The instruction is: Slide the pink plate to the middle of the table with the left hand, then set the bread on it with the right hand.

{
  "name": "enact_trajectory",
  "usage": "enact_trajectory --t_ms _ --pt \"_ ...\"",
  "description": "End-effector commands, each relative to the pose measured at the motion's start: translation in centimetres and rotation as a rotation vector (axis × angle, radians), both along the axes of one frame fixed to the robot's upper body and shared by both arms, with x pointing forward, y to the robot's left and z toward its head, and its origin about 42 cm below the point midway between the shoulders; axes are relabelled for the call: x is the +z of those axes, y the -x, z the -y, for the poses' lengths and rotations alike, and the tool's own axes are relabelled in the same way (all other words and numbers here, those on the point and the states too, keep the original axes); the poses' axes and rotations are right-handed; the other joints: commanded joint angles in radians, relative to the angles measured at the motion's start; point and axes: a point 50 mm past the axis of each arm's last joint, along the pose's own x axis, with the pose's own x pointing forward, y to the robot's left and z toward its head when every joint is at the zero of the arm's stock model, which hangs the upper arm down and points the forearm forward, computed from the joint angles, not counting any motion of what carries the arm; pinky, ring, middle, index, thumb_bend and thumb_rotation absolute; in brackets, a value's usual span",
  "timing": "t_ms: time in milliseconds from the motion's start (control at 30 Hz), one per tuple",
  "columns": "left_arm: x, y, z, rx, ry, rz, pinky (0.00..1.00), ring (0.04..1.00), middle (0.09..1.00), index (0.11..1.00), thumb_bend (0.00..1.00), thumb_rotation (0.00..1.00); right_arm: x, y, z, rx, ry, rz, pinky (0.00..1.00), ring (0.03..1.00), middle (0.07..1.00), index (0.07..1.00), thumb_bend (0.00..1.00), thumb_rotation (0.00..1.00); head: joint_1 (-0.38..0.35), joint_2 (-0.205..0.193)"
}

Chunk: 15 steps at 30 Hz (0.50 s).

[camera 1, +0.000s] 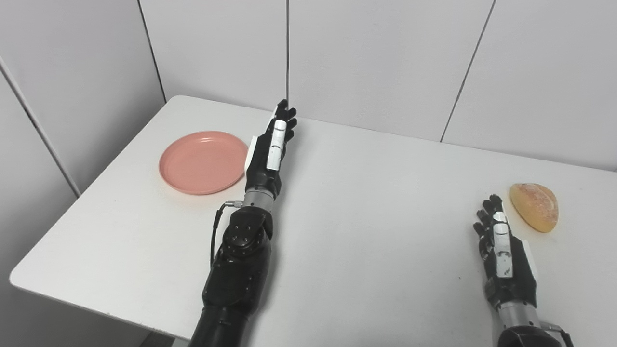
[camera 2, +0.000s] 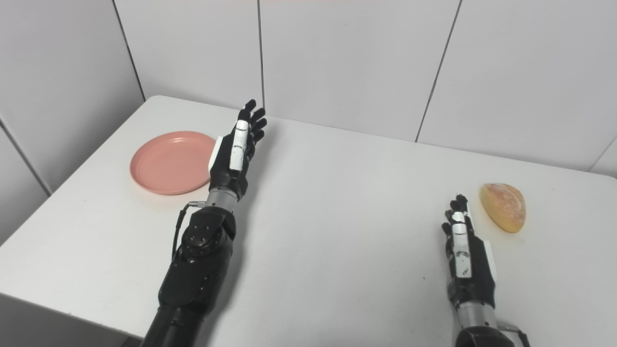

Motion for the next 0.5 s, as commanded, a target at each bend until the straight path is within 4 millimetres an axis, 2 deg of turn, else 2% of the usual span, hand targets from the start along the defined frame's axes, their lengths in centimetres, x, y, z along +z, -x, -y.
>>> enact_trajectory --t_ms 0,100,200,467 --pt "3.8 -0.9 -0.9 0.05 -0.038 0.152 0.87 0.883 0.886 0.893 0.77 1.0 1.1 -0.5 0.2 0.008 0.007 0.055 1.0 1.0 1.0 1.0 0.79 0.97 0.002 -0.001" --pt "4.2 -1.0 -2.3 0.107 -0.05 0.181 0.82 0.834 0.832 0.84 0.76 1.0 1.2 -0.5 0.2 0.002 0.005 0.053 1.0 1.0 1.0 1.0 0.79 0.96 0.003 0.0" --pt "4.6 -1.0 -3.8 0.158 -0.048 0.19 0.8 0.813 0.806 0.804 0.77 1.0 1.3 -0.5 0.3 0.001 0.001 0.059 1.0 1.0 1.0 1.0 0.76 0.96 0.004 0.0" --pt "5.7 -0.6 -8.0 0.292 -0.081 0.205 0.76 0.777 0.771 0.765 0.76 1.0 1.2 -0.6 0.5 -0.003 0.0 0.055 1.0 1.0 1.0 1.0 0.76 0.96 0.02 -0.006"
